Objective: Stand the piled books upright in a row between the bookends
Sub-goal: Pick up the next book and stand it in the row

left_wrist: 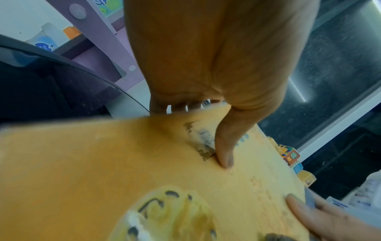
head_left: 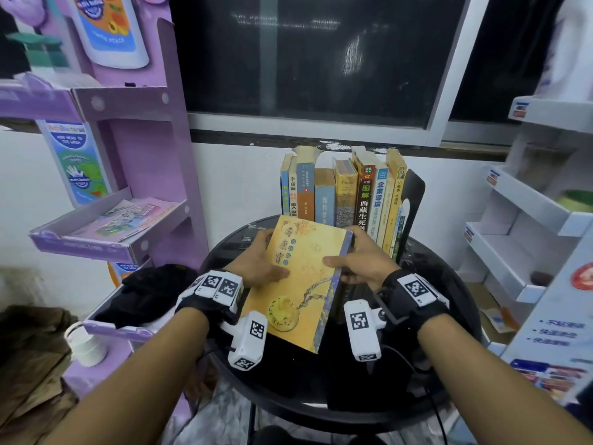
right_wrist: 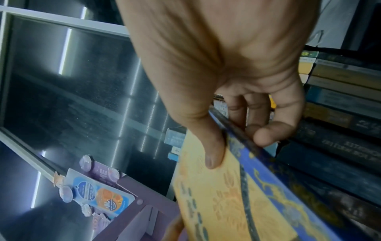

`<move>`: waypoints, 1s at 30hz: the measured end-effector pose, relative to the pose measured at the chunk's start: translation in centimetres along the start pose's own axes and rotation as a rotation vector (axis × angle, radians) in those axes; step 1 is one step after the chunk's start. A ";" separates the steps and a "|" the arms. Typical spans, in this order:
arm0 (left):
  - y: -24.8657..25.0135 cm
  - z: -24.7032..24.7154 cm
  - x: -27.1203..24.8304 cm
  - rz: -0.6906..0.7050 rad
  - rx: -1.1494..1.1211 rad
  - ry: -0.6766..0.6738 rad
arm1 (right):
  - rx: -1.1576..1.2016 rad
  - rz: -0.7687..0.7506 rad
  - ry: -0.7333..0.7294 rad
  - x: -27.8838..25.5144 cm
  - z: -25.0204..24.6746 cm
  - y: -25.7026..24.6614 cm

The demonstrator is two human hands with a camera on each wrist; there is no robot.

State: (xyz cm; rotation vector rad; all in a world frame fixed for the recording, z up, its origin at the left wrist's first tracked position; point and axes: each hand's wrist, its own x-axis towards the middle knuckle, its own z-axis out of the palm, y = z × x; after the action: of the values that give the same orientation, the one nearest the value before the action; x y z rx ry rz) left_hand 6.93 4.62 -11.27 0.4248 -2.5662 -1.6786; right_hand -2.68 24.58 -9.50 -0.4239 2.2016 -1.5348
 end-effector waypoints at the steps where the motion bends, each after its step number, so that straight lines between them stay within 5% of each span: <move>1: 0.3 0.3 0.1 0.011 -0.010 -0.010 | -0.006 -0.019 -0.003 -0.1 -0.2 -0.1; 17: 6.6 5.6 3.6 0.144 -0.407 0.042 | -0.141 -0.202 -0.123 -4.1 -6.7 -4.9; 24: 10.2 9.0 5.0 0.195 -0.351 -0.030 | -0.267 -0.224 0.009 -5.6 -10.7 -5.9; 30: 12.7 10.9 6.2 0.281 -0.087 -0.111 | -0.373 -0.233 0.142 -6.4 -13.7 -6.0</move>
State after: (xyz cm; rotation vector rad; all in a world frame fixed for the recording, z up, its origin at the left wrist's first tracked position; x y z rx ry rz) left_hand -3.64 17.56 -4.97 -0.0345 -2.4712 -1.7441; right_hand -3.93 36.64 1.29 -0.7274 2.6383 -1.2919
